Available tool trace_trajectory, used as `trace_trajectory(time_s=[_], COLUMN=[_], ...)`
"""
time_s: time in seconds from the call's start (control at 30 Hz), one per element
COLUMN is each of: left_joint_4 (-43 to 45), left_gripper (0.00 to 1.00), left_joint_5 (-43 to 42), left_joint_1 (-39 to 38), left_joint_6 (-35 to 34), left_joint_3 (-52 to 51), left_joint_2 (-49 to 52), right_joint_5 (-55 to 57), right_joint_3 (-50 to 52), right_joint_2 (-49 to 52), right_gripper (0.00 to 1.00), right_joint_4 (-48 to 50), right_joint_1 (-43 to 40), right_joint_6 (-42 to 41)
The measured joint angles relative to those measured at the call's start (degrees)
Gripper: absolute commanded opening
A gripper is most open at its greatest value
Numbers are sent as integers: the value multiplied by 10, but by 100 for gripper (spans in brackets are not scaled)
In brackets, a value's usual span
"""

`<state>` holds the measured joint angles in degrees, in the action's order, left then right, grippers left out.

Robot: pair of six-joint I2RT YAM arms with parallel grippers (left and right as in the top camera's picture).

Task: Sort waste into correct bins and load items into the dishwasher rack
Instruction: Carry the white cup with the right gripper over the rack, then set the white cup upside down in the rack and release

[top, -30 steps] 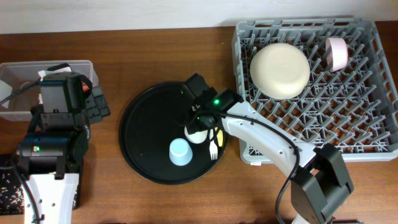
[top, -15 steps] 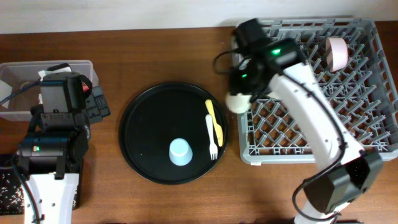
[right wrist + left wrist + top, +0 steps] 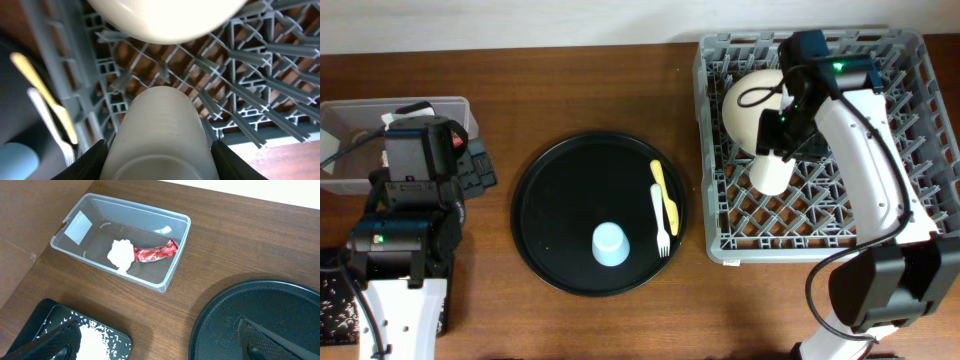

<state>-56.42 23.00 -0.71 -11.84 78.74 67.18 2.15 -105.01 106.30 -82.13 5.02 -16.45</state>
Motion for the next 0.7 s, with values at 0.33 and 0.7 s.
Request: trace_trajectory(time_s=[0.33, 0.7], left_joint_4=[0, 0], left_gripper=[99, 99], left_joint_5=[0, 0], left_joint_1=[0, 0], left_joint_6=[0, 0], left_joint_3=[0, 0], left_joint_2=[0, 0], right_joint_5=[17, 17], right_joint_3=[33, 97], right_joint_2=[0, 0], right_gripper=[31, 31], right_joint_4=[-7, 38], right_joint_1=[0, 0], right_joint_6=[0, 0])
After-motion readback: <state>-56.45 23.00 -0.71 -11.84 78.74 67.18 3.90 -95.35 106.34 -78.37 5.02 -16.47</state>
